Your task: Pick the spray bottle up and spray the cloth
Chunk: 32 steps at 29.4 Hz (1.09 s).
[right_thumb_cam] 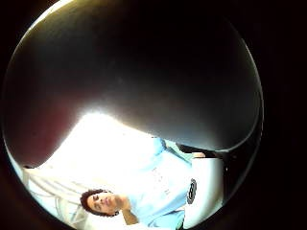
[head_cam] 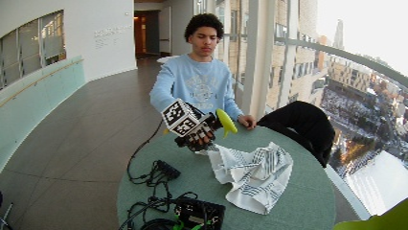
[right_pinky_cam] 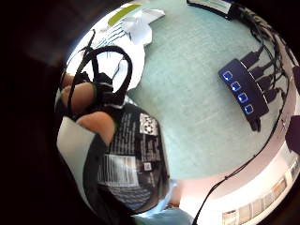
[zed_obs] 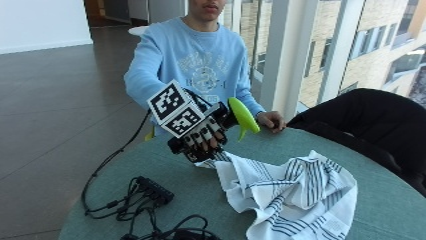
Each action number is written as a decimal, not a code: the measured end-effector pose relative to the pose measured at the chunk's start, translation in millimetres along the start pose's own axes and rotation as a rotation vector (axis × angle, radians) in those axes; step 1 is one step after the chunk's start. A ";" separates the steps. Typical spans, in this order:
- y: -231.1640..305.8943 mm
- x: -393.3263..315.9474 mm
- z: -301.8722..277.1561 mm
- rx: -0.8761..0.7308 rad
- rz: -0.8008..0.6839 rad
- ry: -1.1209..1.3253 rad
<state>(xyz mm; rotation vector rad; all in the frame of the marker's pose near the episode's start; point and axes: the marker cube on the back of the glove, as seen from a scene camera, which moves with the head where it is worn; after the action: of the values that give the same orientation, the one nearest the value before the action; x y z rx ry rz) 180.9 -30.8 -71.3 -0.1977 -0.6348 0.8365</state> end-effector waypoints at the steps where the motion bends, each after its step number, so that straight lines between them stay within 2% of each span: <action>1: -0.2 0.4 0.2 -0.001 0.000 0.002; 19: 0.4 -4.4 7.4 -0.010 -0.010 -0.002; 24: 11.9 -23.9 9.6 0.040 -0.111 -0.057; 32: 27.7 -82.3 31.5 0.133 -0.418 -0.272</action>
<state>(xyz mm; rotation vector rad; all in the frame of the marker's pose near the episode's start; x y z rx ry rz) 103.7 -76.0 -94.0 0.1706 -0.8368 0.5004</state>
